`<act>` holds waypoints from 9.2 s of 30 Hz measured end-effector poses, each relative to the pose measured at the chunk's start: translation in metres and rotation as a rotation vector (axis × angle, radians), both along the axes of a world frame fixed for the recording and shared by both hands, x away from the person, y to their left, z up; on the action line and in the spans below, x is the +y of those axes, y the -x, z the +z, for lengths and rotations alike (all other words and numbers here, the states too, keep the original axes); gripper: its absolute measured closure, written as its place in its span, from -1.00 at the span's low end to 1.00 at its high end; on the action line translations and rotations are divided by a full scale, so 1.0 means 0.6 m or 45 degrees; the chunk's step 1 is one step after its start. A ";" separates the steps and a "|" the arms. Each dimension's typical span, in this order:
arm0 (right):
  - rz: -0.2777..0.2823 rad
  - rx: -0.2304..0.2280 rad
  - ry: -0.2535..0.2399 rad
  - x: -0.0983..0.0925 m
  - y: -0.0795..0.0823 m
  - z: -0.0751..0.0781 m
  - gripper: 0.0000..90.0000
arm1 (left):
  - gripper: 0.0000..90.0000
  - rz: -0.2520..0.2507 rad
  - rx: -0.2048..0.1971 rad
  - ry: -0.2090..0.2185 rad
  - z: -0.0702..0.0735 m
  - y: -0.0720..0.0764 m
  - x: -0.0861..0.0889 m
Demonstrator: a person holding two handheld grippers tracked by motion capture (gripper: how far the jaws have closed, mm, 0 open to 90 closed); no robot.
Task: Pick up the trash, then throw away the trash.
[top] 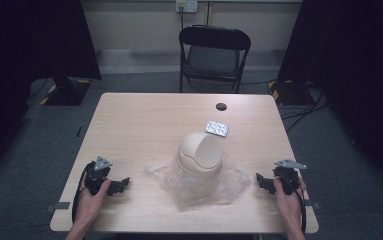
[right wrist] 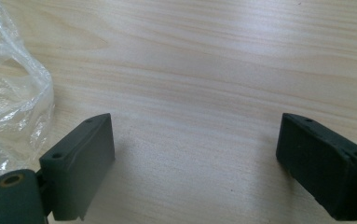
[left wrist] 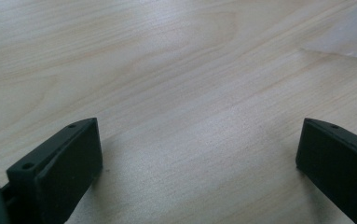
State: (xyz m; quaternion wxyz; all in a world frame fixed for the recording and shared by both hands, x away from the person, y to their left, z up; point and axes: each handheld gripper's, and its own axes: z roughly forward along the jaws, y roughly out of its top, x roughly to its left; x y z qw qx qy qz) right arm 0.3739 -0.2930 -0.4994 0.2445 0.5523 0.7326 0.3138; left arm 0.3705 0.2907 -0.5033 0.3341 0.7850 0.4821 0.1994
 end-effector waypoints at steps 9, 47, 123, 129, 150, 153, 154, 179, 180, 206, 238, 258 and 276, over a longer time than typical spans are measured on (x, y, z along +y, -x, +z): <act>0.024 0.008 -0.023 0.003 0.002 0.008 -0.62 | -1.00 0.000 0.000 0.000 0.000 0.000 0.000; 0.527 -0.221 -0.290 0.151 -0.010 0.189 -0.60 | -1.00 0.007 -0.001 0.000 0.000 0.001 -0.001; 0.533 -0.151 -0.238 0.140 -0.127 0.213 -0.68 | -1.00 0.006 -0.001 0.001 0.000 0.001 -0.001; 0.506 -0.090 -0.189 0.137 -0.193 0.161 -0.67 | -1.00 0.005 -0.001 0.001 0.000 0.001 0.000; 0.518 0.029 -0.142 0.163 -0.344 0.027 -0.58 | -1.00 0.023 -0.008 0.021 -0.001 0.001 -0.003; 0.515 0.023 -0.145 0.159 -0.354 0.005 -0.53 | -1.00 0.024 -0.008 0.022 -0.001 0.001 -0.003; 0.515 0.023 -0.145 0.159 -0.354 0.005 -0.53 | -1.00 0.024 -0.008 0.022 -0.001 0.001 -0.003; 0.547 0.048 -0.038 0.163 -0.324 0.011 -0.12 | -0.99 -0.005 -0.001 -0.008 0.000 0.003 0.000; 0.547 0.048 -0.038 0.163 -0.324 0.011 -0.12 | -0.99 -0.002 -0.003 -0.003 0.000 0.004 0.000; 0.512 0.034 -0.001 0.162 -0.315 0.008 -0.33 | -1.00 -0.016 0.003 -0.014 0.001 0.003 0.001; 0.420 -0.013 -0.124 0.122 -0.259 0.060 -0.24 | -1.00 -0.007 -0.002 0.003 0.000 0.003 0.000; 0.415 -0.095 -0.171 0.089 -0.175 0.108 -0.24 | -1.00 -0.007 -0.002 0.003 0.000 0.003 0.000; 0.461 -0.152 -0.221 0.082 -0.110 0.153 -0.24 | -1.00 -0.019 0.004 -0.014 0.001 0.002 0.002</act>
